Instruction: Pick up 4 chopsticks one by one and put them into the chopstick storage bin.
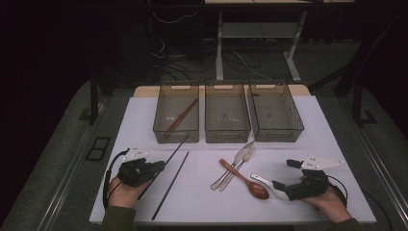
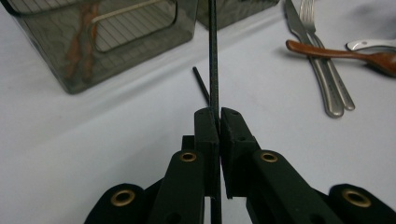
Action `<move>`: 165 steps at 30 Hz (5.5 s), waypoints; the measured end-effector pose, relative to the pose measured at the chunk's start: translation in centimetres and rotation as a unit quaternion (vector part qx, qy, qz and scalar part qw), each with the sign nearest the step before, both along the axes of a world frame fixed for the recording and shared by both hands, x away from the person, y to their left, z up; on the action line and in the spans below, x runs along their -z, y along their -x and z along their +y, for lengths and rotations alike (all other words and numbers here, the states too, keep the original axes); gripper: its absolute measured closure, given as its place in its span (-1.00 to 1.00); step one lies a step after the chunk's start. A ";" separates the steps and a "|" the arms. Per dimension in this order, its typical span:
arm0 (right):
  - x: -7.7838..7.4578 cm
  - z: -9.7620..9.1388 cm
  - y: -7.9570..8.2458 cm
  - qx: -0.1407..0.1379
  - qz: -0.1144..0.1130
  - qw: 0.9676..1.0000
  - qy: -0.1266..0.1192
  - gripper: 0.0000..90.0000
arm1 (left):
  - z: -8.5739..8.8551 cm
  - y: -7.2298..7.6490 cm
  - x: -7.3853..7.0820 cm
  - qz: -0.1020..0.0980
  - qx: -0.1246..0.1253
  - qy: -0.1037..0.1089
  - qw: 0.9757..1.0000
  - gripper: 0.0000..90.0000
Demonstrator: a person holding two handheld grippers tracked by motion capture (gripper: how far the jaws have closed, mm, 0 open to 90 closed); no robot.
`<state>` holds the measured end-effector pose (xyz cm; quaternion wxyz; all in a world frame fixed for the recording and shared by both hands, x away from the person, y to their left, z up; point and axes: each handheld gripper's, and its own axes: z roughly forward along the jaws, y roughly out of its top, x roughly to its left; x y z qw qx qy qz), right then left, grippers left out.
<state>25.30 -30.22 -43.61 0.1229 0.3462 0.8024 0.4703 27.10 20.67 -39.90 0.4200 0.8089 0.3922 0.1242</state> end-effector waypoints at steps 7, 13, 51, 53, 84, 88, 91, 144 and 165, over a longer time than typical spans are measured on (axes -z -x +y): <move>0.0 0.0 0.0 0.001 0.000 1.000 -0.002 -0.97 | 0.0 -0.9 -0.8 -0.004 0.005 0.007 1.000 0.90; 0.0 0.0 0.0 0.001 0.003 1.000 -0.002 -0.97 | -0.2 -1.8 -1.6 -0.007 0.009 0.010 1.000 0.90; 0.1 0.0 -0.1 0.002 0.001 1.000 -0.004 -0.97 | -3.4 -13.1 -9.1 -0.068 -0.019 0.030 0.997 0.90; 0.1 0.0 -0.1 0.002 0.001 1.000 -0.004 -0.97 | -3.5 -13.9 -9.2 -0.073 -0.026 0.026 0.997 0.90; 0.1 -0.2 0.0 0.000 0.003 1.000 -0.006 -0.97 | -3.1 -19.1 -1.7 -0.010 -0.086 -0.022 0.996 0.90; 0.1 -0.2 0.0 0.000 0.003 1.000 -0.005 -0.97 | -2.9 -19.1 -1.2 -0.001 -0.089 -0.027 0.996 0.90; 0.1 -0.1 0.0 -0.001 0.004 1.000 -0.004 -0.97 | -2.8 -19.1 -1.1 0.001 -0.091 -0.028 0.995 0.89; 0.1 0.0 0.0 0.002 0.003 1.000 -0.003 -0.97 | -2.9 -5.1 -2.0 -0.005 -0.029 -0.008 1.000 -0.17; 0.1 0.0 0.1 0.003 0.003 1.000 -0.002 -0.97 | -1.7 1.8 1.3 0.023 -0.005 -0.023 0.999 0.66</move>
